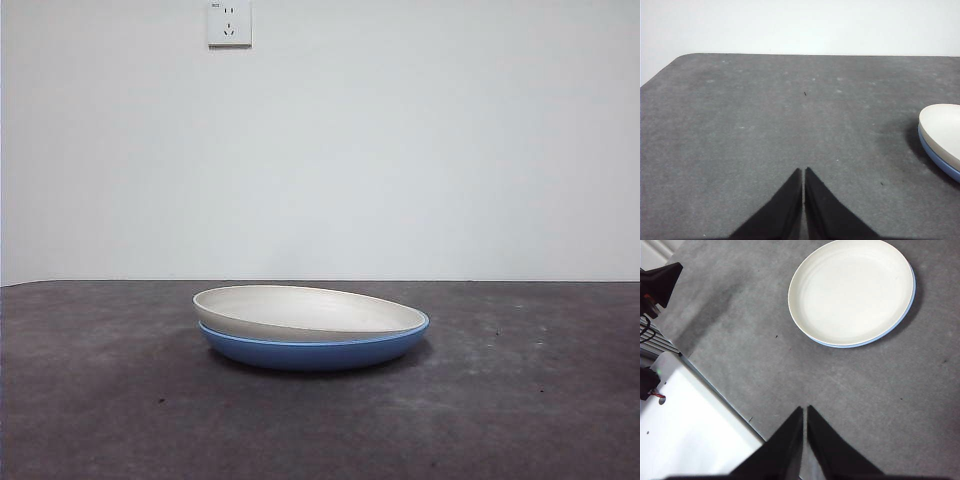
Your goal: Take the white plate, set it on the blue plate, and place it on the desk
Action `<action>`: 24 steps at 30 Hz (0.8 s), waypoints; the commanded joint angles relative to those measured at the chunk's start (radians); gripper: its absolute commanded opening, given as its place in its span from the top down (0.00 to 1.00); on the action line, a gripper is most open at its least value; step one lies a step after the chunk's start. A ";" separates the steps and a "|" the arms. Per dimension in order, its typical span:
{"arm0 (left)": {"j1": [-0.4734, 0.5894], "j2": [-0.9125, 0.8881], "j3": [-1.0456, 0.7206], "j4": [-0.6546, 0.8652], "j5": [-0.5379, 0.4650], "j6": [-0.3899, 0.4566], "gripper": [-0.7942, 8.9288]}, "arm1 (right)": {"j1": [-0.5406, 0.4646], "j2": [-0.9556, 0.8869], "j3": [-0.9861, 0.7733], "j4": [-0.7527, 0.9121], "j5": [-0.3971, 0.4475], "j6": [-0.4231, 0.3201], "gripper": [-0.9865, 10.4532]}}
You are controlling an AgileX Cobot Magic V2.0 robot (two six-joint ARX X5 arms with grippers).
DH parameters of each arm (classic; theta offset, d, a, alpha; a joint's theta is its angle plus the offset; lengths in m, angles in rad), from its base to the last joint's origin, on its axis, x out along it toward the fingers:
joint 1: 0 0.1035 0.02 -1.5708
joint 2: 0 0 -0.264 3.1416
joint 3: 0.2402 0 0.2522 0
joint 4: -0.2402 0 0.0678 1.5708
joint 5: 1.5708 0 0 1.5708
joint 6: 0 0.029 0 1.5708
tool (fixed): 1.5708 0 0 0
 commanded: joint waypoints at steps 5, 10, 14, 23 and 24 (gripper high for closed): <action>0.003 -0.002 -0.021 -0.008 -0.003 -0.010 0.91 | -0.027 -0.031 0.019 0.016 0.002 -0.041 0.91; 0.003 -0.002 -0.021 -0.008 -0.003 -0.010 0.91 | -0.172 -0.129 0.014 0.112 0.001 -0.083 0.91; 0.003 -0.002 -0.021 -0.008 -0.003 -0.010 0.91 | -0.303 -0.245 -0.042 0.264 0.026 -0.085 0.91; 0.003 -0.002 -0.021 -0.008 -0.003 -0.010 0.91 | -0.455 -0.536 -0.414 0.663 0.146 -0.084 0.91; 0.003 -0.002 -0.021 -0.008 -0.003 -0.010 0.91 | -0.456 -0.566 -0.465 0.714 0.157 -0.081 0.91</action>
